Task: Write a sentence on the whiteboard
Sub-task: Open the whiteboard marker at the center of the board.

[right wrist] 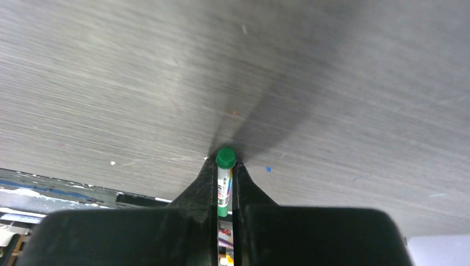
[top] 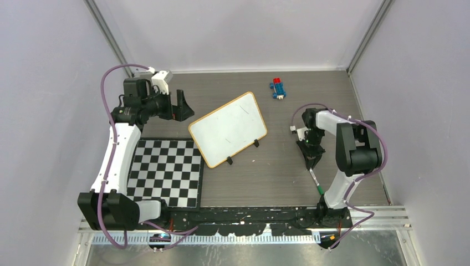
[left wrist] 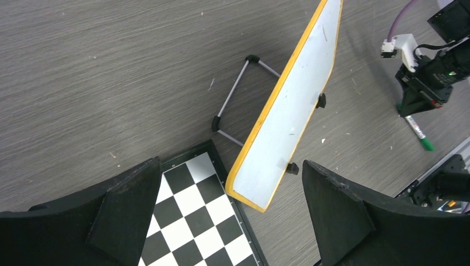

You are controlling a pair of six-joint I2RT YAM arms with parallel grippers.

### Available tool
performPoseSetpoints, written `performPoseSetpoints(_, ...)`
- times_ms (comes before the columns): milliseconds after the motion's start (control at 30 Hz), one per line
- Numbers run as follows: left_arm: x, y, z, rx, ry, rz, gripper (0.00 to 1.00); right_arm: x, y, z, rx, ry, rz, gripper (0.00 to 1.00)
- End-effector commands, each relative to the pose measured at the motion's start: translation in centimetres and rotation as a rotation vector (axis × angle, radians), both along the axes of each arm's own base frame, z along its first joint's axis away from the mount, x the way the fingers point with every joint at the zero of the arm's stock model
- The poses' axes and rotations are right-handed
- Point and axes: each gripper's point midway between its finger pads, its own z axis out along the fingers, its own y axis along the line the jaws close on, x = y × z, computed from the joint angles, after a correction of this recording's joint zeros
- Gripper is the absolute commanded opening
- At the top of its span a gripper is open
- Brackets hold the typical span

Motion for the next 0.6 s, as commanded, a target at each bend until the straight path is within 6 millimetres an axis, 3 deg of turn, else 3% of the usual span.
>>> performPoseSetpoints(0,0.6,-0.7,1.1,-0.055,-0.034,-0.016,1.0,4.4,2.0,0.9,0.088,-0.132,-0.023,0.01)
performPoseSetpoints(167,0.0,-0.6,2.4,-0.026,-0.055,-0.044,1.0,7.6,3.7,5.5,0.186,-0.263,-0.014,0.0)
performPoseSetpoints(333,-1.8,-2.0,5.0,-0.06,-0.073,-0.143,1.0,11.3,7.6,14.1,0.409,-0.48,-0.059,0.0)
performPoseSetpoints(567,-5.1,-7.9,7.2,-0.089,-0.088,-0.384,1.0,13.2,14.0,26.4,0.791,-0.638,-0.08,0.0)
